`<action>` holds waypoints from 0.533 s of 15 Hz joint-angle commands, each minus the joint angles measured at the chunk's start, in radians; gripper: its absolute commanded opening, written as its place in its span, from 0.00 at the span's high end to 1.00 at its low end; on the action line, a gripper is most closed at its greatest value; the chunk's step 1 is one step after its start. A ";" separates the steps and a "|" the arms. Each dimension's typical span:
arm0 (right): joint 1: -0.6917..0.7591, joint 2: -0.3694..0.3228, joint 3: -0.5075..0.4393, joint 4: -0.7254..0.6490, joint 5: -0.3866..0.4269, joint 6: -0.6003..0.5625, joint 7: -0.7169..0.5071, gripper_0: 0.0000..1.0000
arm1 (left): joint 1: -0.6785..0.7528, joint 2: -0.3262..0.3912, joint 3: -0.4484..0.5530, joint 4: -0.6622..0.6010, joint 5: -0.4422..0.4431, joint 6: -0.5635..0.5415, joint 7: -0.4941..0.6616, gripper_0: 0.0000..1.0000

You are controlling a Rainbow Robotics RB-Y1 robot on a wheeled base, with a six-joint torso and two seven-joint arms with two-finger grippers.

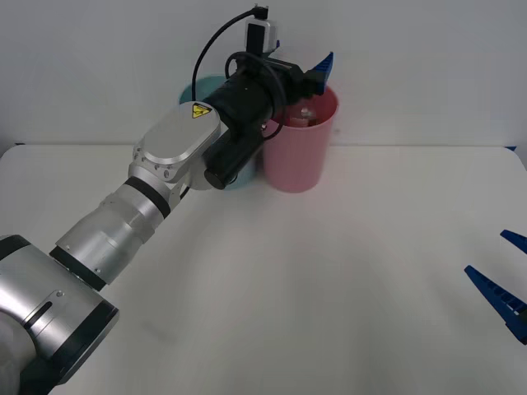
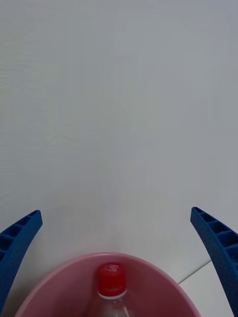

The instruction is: Grasp the object on the table and drop it into the matching bin: aluminum can to the light blue bin, PET bottle to the pink bin.

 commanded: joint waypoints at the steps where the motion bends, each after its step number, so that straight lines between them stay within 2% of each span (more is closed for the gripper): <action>1: 0.000 0.000 0.000 0.000 0.000 0.000 0.000 0.00 | -0.001 0.002 0.002 0.000 0.003 0.011 0.002 0.00; 5: 0.000 0.000 0.000 0.000 0.000 0.000 0.000 0.00 | 0.000 0.034 0.003 -0.020 0.022 0.005 0.011 0.00; 8: 0.000 0.000 0.000 0.000 0.000 0.000 0.000 0.00 | 0.017 0.135 0.002 -0.075 0.110 -0.078 0.037 0.00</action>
